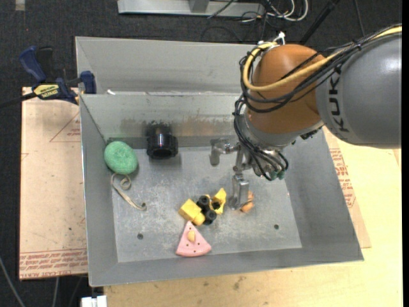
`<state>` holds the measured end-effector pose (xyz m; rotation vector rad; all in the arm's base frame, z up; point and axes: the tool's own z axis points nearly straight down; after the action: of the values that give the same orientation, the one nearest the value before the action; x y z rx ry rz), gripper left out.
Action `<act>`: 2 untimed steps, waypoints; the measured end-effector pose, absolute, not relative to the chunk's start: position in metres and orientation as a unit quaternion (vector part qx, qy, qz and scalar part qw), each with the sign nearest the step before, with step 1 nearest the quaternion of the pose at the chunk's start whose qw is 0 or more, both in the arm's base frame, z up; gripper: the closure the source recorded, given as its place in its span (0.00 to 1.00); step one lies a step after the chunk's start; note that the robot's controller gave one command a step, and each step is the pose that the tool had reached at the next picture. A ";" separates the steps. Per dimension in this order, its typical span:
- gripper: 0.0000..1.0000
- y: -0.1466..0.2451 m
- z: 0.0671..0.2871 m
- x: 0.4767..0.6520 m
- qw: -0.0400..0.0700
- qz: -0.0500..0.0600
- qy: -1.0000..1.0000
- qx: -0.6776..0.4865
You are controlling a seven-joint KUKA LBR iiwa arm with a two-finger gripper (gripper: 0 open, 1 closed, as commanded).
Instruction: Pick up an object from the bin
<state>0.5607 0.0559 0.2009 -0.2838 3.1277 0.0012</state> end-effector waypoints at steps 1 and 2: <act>0.00 0.056 0.202 0.560 0.001 0.001 0.996 -0.090; 0.00 0.038 0.153 0.549 0.004 0.001 0.997 -0.082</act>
Offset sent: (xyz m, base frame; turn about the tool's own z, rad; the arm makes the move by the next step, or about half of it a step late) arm -0.0292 -0.0422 -0.1134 0.0363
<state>0.5491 0.0381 0.1528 -0.2565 3.1224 0.0027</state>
